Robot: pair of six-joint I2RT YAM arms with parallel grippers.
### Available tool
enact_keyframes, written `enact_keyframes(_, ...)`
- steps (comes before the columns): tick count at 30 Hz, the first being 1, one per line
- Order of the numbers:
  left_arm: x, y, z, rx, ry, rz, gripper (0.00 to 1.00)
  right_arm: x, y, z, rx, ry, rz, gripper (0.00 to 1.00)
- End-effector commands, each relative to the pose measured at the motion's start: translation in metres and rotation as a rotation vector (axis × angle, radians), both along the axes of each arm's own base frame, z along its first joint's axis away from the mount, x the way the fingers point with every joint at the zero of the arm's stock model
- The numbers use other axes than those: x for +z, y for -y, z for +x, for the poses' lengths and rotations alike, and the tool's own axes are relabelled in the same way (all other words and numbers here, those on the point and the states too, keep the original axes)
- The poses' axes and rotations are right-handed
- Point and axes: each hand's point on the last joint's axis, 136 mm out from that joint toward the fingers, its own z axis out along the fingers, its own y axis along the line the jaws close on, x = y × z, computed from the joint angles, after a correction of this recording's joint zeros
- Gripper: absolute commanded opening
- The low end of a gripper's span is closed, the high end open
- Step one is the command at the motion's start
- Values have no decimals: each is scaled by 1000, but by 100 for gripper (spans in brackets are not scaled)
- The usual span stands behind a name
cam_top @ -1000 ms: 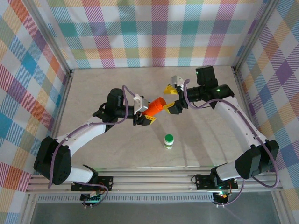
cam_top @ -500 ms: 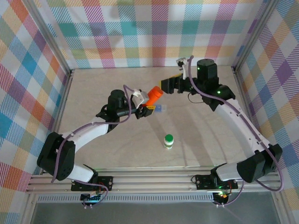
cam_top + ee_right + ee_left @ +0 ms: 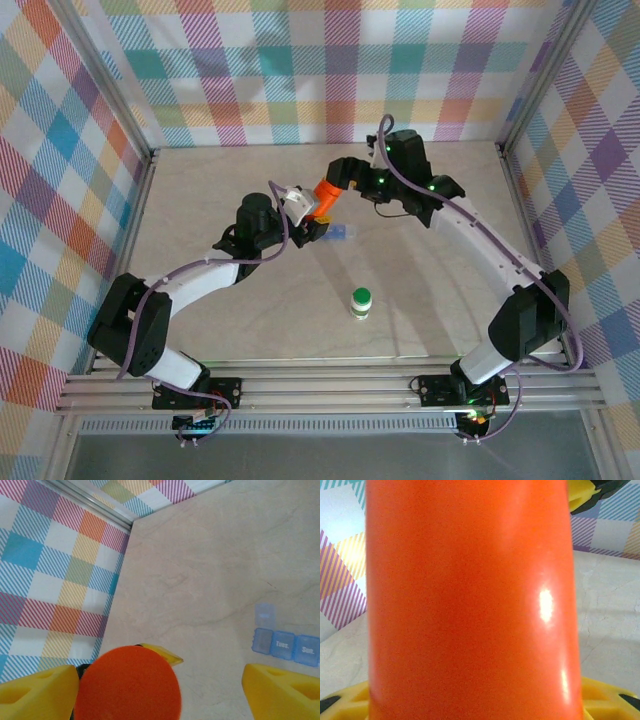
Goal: Sort the pills into containers
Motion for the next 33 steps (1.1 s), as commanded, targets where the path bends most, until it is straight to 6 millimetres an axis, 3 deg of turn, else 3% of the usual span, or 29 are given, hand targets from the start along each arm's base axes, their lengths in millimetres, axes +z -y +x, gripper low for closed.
enact_keyframes(1, 13, 6, 1, -5, 40, -36, 0, 14, -19, -4, 41, 21, 40, 86)
enact_keyframes(7, 12, 6, 2, -3, 33, -36, 0, 7, -26, -5, 48, 16, 16, 81)
enact_keyframes(13, 14, 8, 0, -15, 33, -42, 0, 4, -27, -6, 56, 31, 6, 56)
enact_keyframes(19, 17, 10, -10, -63, 35, -50, 0, 6, -31, -18, 157, 133, -4, 43)
enact_keyframes(23, 20, 17, -41, -256, 5, -46, 0, 19, -36, -46, 402, 408, -57, 34)
enact_keyframes(28, 24, 18, -82, -471, -69, -40, 0, 29, -17, -97, 750, 782, -91, 30)
enact_keyframes(31, 31, 15, -99, -528, -69, -53, 0, 37, -4, -121, 898, 893, -53, 31)
enact_keyframes(33, 34, 13, -106, -539, -66, -55, 0, 42, -1, -123, 926, 913, -83, 31)
